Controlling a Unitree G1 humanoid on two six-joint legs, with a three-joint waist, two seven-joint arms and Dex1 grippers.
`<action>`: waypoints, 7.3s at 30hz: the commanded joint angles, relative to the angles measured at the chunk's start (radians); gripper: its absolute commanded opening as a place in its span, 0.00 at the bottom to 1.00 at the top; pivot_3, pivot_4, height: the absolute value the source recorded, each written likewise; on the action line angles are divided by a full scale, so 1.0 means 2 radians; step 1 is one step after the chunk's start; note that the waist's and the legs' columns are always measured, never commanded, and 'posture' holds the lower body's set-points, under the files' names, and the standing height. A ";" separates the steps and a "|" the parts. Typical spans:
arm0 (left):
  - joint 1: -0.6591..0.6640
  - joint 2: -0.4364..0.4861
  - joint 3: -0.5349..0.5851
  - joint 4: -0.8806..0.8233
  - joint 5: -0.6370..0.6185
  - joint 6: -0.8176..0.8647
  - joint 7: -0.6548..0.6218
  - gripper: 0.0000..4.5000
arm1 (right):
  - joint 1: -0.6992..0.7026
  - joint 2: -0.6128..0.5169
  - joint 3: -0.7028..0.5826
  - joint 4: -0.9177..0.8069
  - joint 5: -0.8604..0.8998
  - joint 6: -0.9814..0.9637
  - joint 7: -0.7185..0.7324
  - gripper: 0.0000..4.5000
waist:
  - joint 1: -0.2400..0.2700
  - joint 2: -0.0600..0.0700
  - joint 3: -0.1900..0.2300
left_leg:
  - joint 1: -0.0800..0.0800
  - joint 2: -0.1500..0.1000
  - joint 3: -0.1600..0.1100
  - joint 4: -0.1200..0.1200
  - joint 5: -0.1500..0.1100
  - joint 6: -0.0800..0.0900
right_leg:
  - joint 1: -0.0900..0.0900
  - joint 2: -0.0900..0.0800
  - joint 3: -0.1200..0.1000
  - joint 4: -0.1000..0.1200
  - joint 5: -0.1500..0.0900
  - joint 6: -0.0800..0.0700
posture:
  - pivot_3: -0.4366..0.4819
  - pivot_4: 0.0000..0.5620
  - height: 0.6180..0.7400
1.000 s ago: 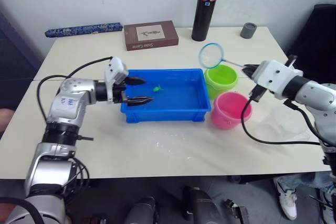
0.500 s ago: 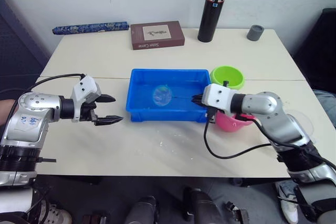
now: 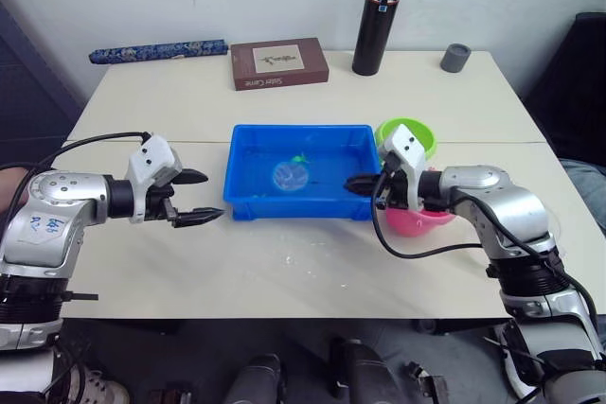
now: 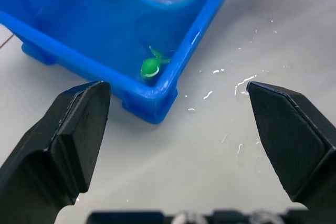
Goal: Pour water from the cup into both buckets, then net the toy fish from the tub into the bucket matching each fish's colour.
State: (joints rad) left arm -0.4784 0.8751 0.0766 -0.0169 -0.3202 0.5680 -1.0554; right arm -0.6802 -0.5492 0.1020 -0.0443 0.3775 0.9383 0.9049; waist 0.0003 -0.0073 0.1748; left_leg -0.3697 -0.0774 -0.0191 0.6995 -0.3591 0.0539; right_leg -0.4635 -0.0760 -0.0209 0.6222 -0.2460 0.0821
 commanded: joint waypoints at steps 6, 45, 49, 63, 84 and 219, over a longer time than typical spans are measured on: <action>-0.032 -0.008 0.002 0.007 -0.006 -0.008 0.006 1.00 | -0.041 0.049 -0.040 0.070 0.039 0.101 -0.055 0.00 | -0.002 0.000 0.000 | 0.000 0.000 0.000 0.000 0.000 0.000 | 0.000 0.000 0.000 0.000 0.000 0.000 | 0.48 0.27 1.00; -0.143 -0.128 -0.053 0.121 0.006 -0.071 0.001 1.00 | -0.030 -0.024 -0.108 -0.116 0.024 0.100 -0.151 0.00 | 0.001 0.000 0.000 | 0.000 0.000 0.000 0.000 0.000 0.000 | -0.001 0.000 0.000 0.000 0.000 0.000 | 0.48 0.27 1.00; -0.161 -0.154 -0.059 0.135 0.005 -0.072 -0.003 1.00 | -0.008 -0.054 -0.142 -0.162 0.029 0.115 -0.163 0.00 | 0.001 0.000 0.000 | 0.000 0.000 0.000 0.000 0.000 0.000 | -0.001 0.000 0.000 0.000 0.000 0.000 | 0.48 0.27 1.00; -0.215 -0.206 -0.076 0.202 0.017 -0.100 -0.026 1.00 | 0.094 -0.183 -0.146 -0.186 -0.068 -0.027 -0.189 0.00 | 0.008 0.000 0.000 | 0.000 0.000 0.001 0.000 0.000 0.000 | -0.001 0.000 0.000 0.000 0.000 0.000 | 0.48 0.27 1.00; -0.220 -0.202 -0.071 0.220 0.028 -0.121 -0.031 1.00 | 0.113 -0.289 -0.027 -0.045 -0.351 -0.458 -0.158 0.00 | 0.007 0.000 0.000 | 0.000 0.000 0.001 0.000 0.000 0.000 | 0.000 0.001 0.000 -0.001 0.000 0.000 | 0.48 0.27 1.00; 0.065 -0.057 -0.016 -0.172 -0.115 0.071 -0.032 1.00 | 0.257 -0.174 -0.082 -0.260 0.073 -0.226 0.052 0.00 | 0.015 0.001 0.000 | 0.001 0.001 0.000 0.001 -0.001 0.000 | 0.002 0.000 0.000 -0.001 0.000 -0.001 | 0.48 0.27 1.00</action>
State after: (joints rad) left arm -0.3555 0.7525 0.0206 -0.3125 -0.5268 0.7144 -1.1373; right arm -0.1751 -0.8920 -0.0738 -0.5303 0.5504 0.5259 1.0009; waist 0.0299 -0.0057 0.1754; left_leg -0.3687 -0.0770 -0.0196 0.7012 -0.3597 0.0548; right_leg -0.4602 -0.0768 -0.0203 0.6184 -0.2455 0.0814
